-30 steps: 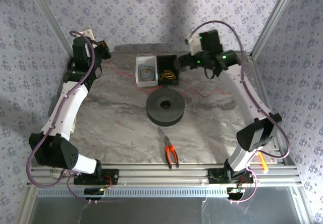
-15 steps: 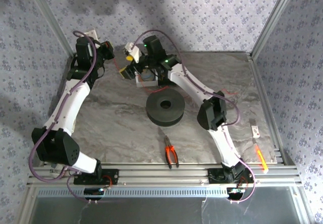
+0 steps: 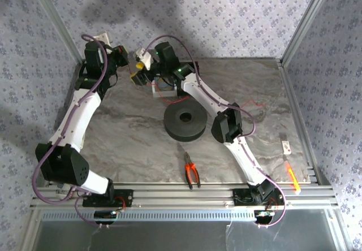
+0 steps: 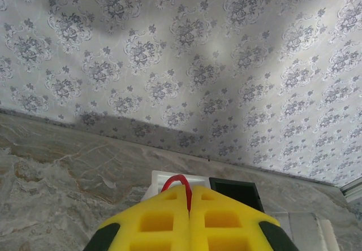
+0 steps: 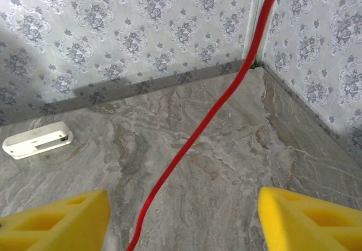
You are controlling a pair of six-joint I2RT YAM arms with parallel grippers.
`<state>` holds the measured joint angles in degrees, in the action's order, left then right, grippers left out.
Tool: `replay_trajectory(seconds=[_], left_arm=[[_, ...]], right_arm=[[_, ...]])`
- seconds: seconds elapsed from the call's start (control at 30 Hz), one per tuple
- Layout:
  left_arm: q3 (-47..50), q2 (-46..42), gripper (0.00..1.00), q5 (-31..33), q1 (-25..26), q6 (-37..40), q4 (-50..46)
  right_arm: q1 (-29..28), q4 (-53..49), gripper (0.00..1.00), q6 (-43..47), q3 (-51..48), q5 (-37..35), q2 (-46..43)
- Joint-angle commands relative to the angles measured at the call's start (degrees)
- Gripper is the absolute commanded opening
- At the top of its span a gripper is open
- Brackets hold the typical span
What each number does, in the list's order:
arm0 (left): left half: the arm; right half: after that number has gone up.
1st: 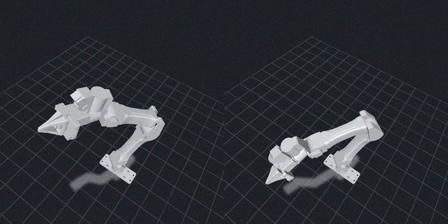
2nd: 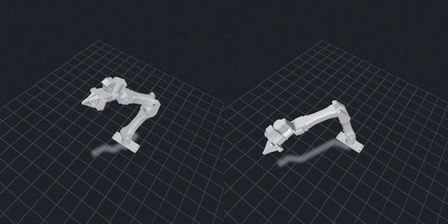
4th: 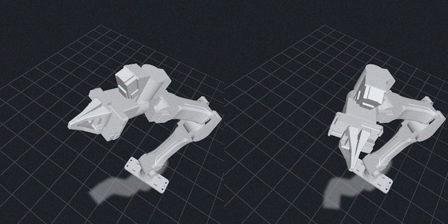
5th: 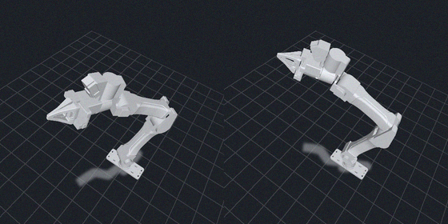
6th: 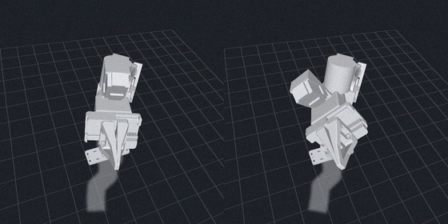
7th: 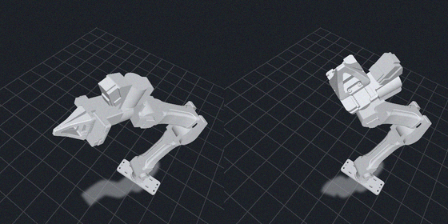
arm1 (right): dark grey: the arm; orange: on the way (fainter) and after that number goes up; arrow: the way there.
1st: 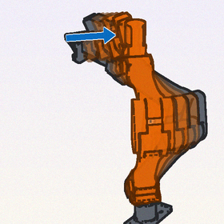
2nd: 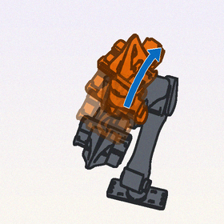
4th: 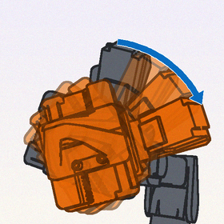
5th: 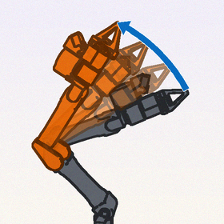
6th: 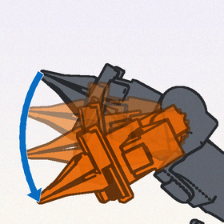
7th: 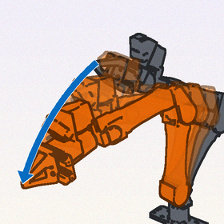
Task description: Wrap the cables
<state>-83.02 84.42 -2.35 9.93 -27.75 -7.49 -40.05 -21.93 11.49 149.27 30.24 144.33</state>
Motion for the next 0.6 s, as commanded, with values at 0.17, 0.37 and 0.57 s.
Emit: replay_trajectory(seconds=[0.17,0.37,0.57], left_arm=[[0.62,-2.99,0.0,-1.23,0.35,-1.16,2.12],[0.39,-3.86,0.0,-1.19,0.35,-0.95,1.8],[1.25,-6.19,0.0,-0.14,0.09,-0.12,0.51]], right_arm=[[-1.05,1.59,0.58,-0.85,3.43,-1.42,3.54],[-1.29,2.05,0.47,-1.56,3.66,-5.42,4.2],[-1.02,2.23,0.27,-1.26,4.01,-10.52,4.07]])
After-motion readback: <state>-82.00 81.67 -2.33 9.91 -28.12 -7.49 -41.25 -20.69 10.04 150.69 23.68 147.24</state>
